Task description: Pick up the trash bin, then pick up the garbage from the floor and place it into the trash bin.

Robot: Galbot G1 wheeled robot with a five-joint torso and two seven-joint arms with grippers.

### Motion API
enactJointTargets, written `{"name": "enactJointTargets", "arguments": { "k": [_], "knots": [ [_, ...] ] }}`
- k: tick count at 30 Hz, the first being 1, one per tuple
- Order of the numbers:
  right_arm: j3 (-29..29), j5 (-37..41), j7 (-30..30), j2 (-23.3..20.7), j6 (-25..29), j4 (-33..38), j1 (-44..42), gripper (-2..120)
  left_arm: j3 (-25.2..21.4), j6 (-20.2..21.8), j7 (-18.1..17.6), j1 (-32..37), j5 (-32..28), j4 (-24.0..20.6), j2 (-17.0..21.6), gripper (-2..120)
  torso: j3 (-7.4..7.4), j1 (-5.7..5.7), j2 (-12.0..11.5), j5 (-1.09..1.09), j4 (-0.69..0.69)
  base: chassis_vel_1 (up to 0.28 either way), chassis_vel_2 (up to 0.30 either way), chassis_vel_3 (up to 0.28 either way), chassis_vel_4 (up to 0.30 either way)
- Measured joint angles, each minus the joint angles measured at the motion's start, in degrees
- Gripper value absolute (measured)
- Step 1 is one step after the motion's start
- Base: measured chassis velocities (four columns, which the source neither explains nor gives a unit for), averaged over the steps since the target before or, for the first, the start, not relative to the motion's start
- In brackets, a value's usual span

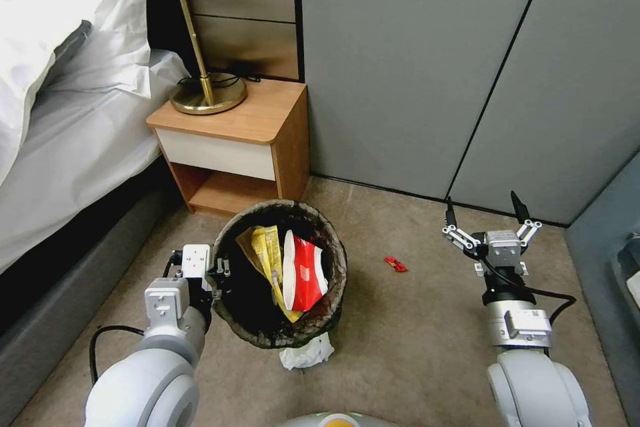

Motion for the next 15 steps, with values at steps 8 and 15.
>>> {"name": "enactJointTargets", "arguments": {
  "k": [8, 15],
  "knots": [
    [-1.47, 19.5, 5.94, -10.84, -29.62, -6.47, 12.15, 100, -0.28, -0.03, 0.06, 0.14, 0.13, 0.03, -0.03, 0, 0.0, 0.0, 0.0, 0.02, 0.0, 0.0, 0.0, 0.0, 0.0],
    [-4.63, 34.0, 1.33, -18.47, -41.73, -16.77, 20.8, 100, -0.31, 0.13, 0.07, 0.0, 0.16, 0.01, -0.17, 0, 0.0, 0.01, 0.0, 0.01, -0.01, 0.0, 0.0, 0.0, 0.0]
  ]
}}
